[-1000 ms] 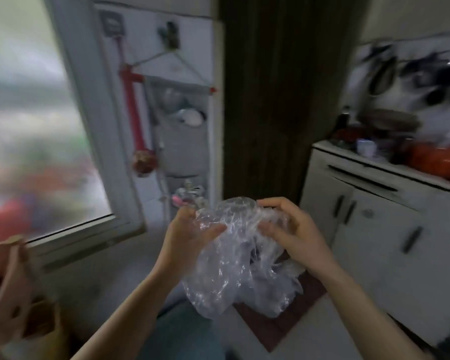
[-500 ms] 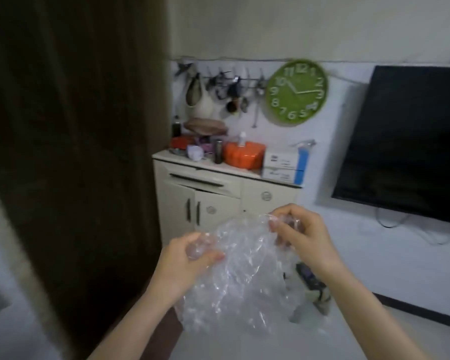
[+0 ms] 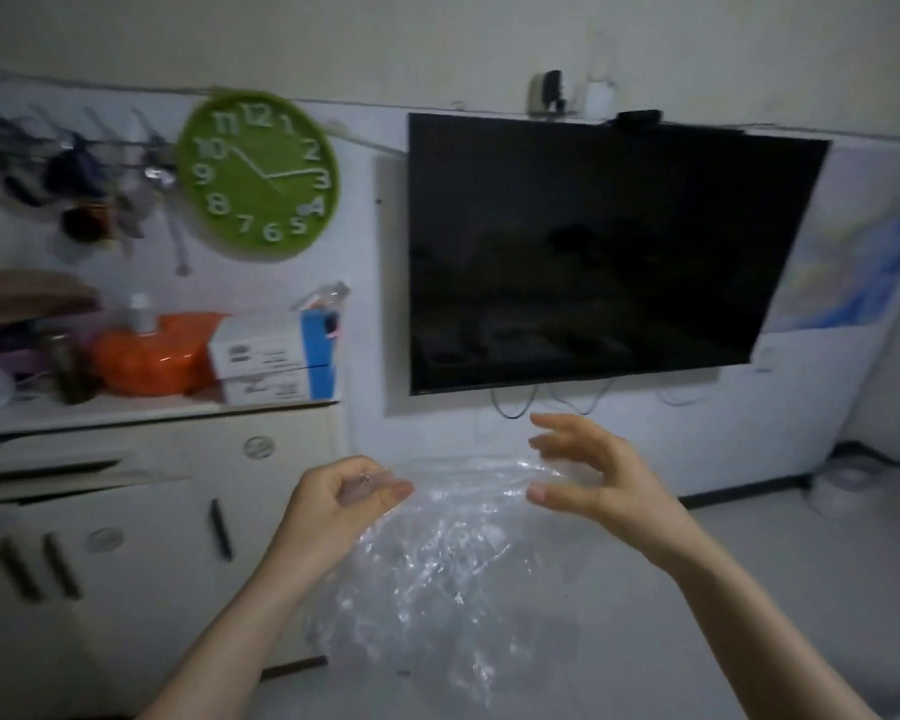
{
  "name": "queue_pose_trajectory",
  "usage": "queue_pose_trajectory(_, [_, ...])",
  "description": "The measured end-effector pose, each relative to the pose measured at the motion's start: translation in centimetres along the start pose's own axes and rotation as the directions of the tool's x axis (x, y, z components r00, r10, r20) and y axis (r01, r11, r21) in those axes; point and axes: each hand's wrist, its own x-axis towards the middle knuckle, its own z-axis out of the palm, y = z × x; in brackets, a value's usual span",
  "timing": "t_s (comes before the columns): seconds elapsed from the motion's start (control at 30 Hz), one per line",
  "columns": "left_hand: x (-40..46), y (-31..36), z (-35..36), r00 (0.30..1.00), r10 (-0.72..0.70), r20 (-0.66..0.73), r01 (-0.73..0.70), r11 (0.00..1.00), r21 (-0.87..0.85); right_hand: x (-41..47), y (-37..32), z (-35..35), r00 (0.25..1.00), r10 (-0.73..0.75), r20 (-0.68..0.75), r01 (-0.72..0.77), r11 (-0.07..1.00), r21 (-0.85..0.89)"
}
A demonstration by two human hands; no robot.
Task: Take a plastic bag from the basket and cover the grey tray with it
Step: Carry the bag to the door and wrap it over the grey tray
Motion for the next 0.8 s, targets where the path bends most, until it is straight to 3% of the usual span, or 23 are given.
queue_pose_trajectory(0.13, [8.7, -0.5, 3.4, 0.977, 0.095, 0.191, -0.103, 0.994, 0.033, 5.5, -0.8, -2.7, 0.988, -0.071, -0.136, 0.050, 0.988, -0.147])
queue_pose_trajectory(0.23, [15.1, 0.8, 5.7, 0.932, 0.163, 0.322, -0.179, 0.984, 0.018, 11.0, -1.4, -2.6, 0.998, -0.053, -0.014, 0.038, 0.858, -0.513])
queue_pose_trajectory(0.3, [19.1, 1.0, 6.9, 0.902, 0.201, 0.382, -0.220, 0.975, 0.008, 13.7, -0.5, -2.8, 0.995, -0.082, -0.060, 0.029, 0.795, -0.605])
queue_pose_trajectory(0.43, [25.8, -1.1, 9.5, 0.835, 0.108, 0.539, -0.126, 0.992, -0.002, 16.1, 3.4, -5.9, 0.927, -0.050, -0.373, -0.079, 0.943, -0.322])
queue_pose_trajectory(0.53, [28.8, -2.8, 13.2, 0.737, 0.097, 0.669, -0.025, 0.993, -0.117, 16.6, 7.6, -8.8, 0.832, 0.034, -0.554, -0.155, 0.973, -0.173])
queue_pose_trajectory(0.6, [30.7, -3.4, 16.5, 0.738, 0.107, 0.667, -0.002, 0.988, -0.156, 16.7, 10.5, -10.8, 0.763, 0.091, -0.640, -0.170, 0.983, -0.064])
queue_pose_trajectory(0.67, [32.7, -3.7, 20.3, 0.763, 0.131, 0.633, -0.017, 0.983, -0.183, 16.7, 13.2, -13.5, 0.730, 0.149, -0.667, -0.192, 0.981, 0.010])
queue_pose_trajectory(0.8, [37.0, -3.4, 28.9, 0.740, 0.205, 0.641, -0.112, 0.977, -0.183, 17.7, 16.9, -20.5, 0.815, 0.203, -0.542, -0.254, 0.967, -0.021])
